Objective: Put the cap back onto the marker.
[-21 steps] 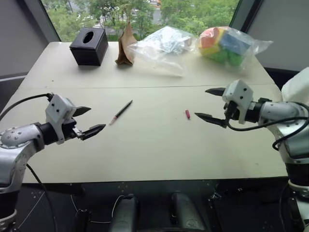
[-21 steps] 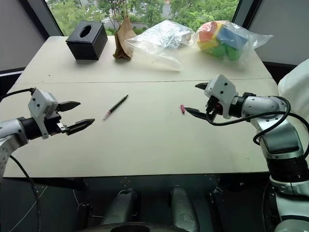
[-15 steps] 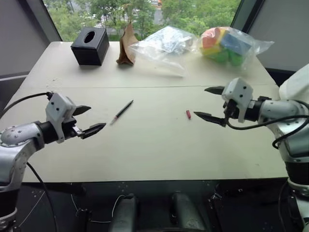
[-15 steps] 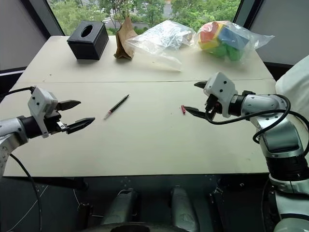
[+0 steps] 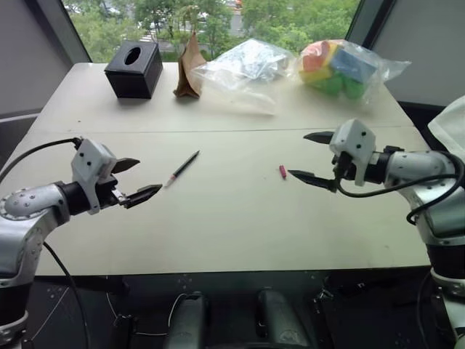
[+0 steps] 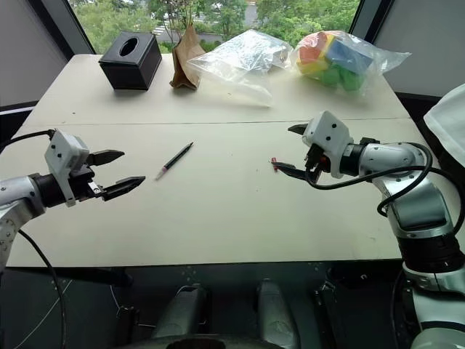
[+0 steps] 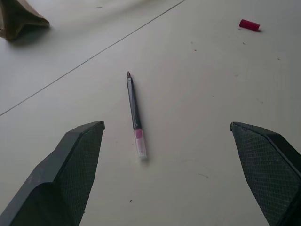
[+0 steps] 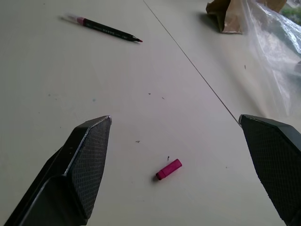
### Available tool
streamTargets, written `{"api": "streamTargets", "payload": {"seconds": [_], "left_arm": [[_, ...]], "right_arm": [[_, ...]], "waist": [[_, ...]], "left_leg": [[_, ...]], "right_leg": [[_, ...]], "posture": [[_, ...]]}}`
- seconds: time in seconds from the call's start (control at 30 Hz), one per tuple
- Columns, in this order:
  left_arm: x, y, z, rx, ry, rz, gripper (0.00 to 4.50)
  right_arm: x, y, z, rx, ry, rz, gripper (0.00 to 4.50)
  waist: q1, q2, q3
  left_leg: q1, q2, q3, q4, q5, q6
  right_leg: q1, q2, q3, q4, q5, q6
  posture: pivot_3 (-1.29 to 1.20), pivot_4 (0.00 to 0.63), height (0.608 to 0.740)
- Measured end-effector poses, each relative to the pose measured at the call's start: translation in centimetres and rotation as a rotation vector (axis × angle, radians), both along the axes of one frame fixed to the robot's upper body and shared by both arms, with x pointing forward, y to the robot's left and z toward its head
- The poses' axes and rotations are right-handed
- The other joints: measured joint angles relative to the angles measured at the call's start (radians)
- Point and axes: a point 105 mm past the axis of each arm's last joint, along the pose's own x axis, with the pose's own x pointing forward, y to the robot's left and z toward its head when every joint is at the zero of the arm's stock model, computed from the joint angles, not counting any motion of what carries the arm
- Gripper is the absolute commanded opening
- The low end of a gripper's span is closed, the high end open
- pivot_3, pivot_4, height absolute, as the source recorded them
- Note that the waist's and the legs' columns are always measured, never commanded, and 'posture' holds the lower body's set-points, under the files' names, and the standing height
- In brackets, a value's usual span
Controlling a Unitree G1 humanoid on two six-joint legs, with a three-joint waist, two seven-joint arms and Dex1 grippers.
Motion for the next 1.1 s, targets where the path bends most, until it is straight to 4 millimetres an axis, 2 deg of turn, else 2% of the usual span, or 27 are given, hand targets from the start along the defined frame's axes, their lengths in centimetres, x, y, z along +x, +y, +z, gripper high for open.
{"api": "streamTargets", "payload": {"seconds": [0.33, 0.53, 0.9, 1.1], "left_arm": [[0.2, -0.2, -0.2, -0.006, -0.003, 0.005, 4.48], [1.7, -0.9, -1.6, -0.068, 0.022, 0.014, 4.48], [8.4, -2.5, -5.1, -0.071, 0.039, 0.049, 4.48], [10.4, -2.5, -7.6, -0.048, 0.070, 0.096, 4.48]], "right_arm": [[0.0, 0.1, 0.0, 0.000, -0.003, -0.001, 4.50], [0.1, 0.4, 0.2, 0.017, -0.020, -0.008, 4.50], [-0.3, 1.2, 0.0, 0.048, -0.049, -0.031, 4.50], [-0.7, 1.1, -0.4, 0.053, -0.049, -0.053, 4.50]], "waist": [[0.000, 0.000, 0.000], [0.001, 0.000, 0.000], [0.002, 0.000, 0.000], [0.002, 0.000, 0.000]], "left_leg": [[0.000, 0.000, 0.000, 0.000, 0.000, 0.000], [0.000, -0.001, 0.000, 0.000, 0.000, 0.000], [-0.001, -0.003, 0.000, 0.001, 0.000, 0.000], [-0.002, -0.003, -0.001, 0.001, 0.000, 0.000]], "right_leg": [[0.000, 0.000, 0.000, 0.000, 0.000, 0.000], [0.000, 0.000, 0.000, 0.000, 0.000, 0.000], [0.000, 0.000, 0.000, 0.001, 0.002, 0.004], [-0.001, 0.000, 0.000, 0.002, 0.002, 0.004]], "posture": [[0.00, 0.150, 0.740], [0.00, 0.150, 0.740], [0.00, 0.150, 0.740], [0.00, 0.150, 0.740]]}}
